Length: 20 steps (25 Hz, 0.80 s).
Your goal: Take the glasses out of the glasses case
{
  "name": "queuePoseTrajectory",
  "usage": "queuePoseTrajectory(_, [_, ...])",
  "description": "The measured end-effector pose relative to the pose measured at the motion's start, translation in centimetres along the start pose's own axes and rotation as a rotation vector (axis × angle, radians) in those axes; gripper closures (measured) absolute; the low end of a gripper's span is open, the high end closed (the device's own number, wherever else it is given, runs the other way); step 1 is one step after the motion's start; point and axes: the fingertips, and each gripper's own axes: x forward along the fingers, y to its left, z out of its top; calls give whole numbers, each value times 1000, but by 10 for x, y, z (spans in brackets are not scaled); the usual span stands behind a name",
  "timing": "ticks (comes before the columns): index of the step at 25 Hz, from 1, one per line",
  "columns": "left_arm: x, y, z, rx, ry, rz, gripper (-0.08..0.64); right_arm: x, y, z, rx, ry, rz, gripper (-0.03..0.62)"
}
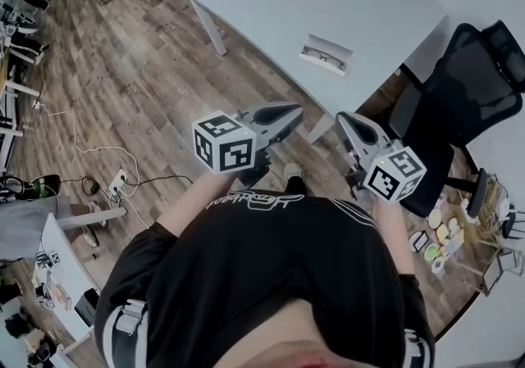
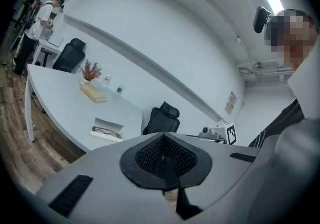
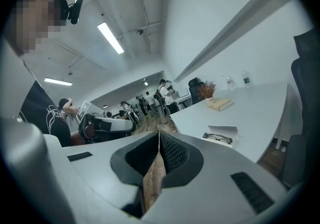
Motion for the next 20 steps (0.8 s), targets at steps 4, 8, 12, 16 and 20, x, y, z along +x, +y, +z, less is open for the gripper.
queuePoseTrajectory(4, [23, 29, 2, -28, 17, 21, 552, 20, -33, 3, 10, 33, 12, 581])
queuePoseTrajectory(8, [47, 55, 9, -50, 31, 43, 552, 39, -61, 3, 30, 63, 28, 581])
queuePoseTrajectory(12, [71, 79, 13, -62, 52, 63, 552, 57, -90, 6, 47, 87, 42, 581])
queuePoseTrajectory(16, [90, 101, 11, -86, 78, 85, 552, 75, -114, 3, 47, 127, 82, 581])
queuePoseTrajectory(20, [104, 122, 11, -104, 91, 107, 552, 95, -136, -4, 18, 179, 87, 581])
